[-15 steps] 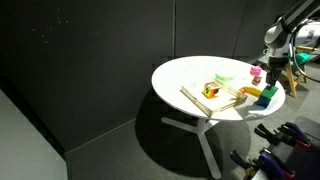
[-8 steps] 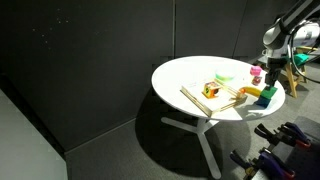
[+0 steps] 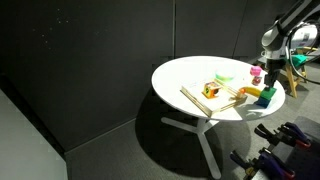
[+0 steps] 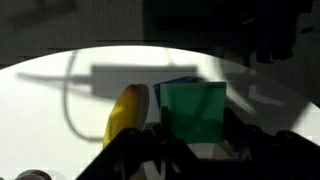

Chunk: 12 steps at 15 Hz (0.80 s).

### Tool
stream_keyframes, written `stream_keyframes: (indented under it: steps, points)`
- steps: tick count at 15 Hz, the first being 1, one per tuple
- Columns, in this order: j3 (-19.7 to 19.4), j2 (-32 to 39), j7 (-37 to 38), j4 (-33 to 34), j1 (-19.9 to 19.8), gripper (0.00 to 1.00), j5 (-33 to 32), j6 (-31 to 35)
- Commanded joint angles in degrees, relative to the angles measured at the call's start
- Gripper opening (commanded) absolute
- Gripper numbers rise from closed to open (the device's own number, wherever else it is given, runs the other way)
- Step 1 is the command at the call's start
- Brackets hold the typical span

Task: Take the green block from the bowl and put it on the blue block

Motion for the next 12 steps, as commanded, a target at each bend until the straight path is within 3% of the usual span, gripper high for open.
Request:
stream_keyframes:
  steps: [1,2,5,12]
  points:
    - [0.5,0.5,0.2,1.0,-0.6,0.79,-1.0,-0.1]
    - [0.5,0.4,0.1,0.9,-0.6,0.80,-1.0,-0.2]
    - [0.6,-0.5,-0.5,0.2,-0.6,0.99,-1.1,-0.3]
    - [0.6,-4.8,-2.9,-2.2,-0.4,1.00,-1.4,-1.3]
